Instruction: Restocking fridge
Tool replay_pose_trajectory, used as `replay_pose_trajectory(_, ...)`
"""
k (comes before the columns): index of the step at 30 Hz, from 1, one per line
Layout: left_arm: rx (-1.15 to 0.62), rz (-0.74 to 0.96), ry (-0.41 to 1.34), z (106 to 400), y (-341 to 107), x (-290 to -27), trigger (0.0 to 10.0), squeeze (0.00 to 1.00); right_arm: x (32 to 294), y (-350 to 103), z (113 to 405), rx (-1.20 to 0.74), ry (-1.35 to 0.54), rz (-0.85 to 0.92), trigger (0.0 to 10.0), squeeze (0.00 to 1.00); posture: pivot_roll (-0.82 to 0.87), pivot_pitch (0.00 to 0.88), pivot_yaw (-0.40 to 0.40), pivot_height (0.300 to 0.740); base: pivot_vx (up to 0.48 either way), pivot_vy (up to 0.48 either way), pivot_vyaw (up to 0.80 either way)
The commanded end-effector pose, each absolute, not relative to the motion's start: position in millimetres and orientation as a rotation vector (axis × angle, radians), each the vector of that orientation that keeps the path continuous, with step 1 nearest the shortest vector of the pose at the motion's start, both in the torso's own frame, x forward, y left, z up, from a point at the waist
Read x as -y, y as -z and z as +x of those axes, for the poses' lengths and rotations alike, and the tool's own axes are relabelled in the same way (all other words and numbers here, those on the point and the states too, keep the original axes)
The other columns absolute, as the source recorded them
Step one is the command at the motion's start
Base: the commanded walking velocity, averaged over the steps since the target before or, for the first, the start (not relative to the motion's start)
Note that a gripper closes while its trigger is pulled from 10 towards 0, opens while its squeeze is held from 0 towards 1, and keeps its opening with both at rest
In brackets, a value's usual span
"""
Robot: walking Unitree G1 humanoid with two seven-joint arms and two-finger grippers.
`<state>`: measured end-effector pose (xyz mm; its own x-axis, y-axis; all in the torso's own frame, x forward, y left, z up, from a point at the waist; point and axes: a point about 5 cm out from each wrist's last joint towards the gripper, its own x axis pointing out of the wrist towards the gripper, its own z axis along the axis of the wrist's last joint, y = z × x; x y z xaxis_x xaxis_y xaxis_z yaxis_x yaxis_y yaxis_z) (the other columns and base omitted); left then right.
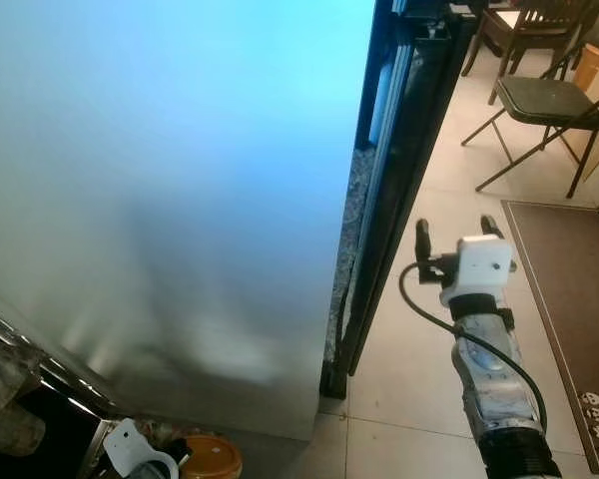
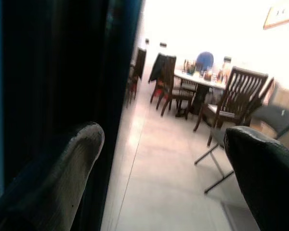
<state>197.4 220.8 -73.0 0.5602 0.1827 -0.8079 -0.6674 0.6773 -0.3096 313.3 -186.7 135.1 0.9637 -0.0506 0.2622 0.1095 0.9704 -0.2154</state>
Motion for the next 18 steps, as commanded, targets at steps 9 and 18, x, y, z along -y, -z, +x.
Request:
replay_pose_trajectory(9,-0.844,-0.630,-0.545,196.9,72.7,-223.7,10.0,0.00,137.4,-161.7,308.8,0.262,-0.009,-0.156,10.0,0.00,-0.06,0.039,0.061,0.740,0.000,0.000,0.00)
replay_pose_trajectory(18,-0.847,-0.619,-0.534,198.2,72.1,-223.6,10.0,0.00,144.8,-169.8,320.8,0.218,0.077,-0.102,10.0,1.00,-0.06,0.045,0.068,0.740,0.000,0.000,0.00)
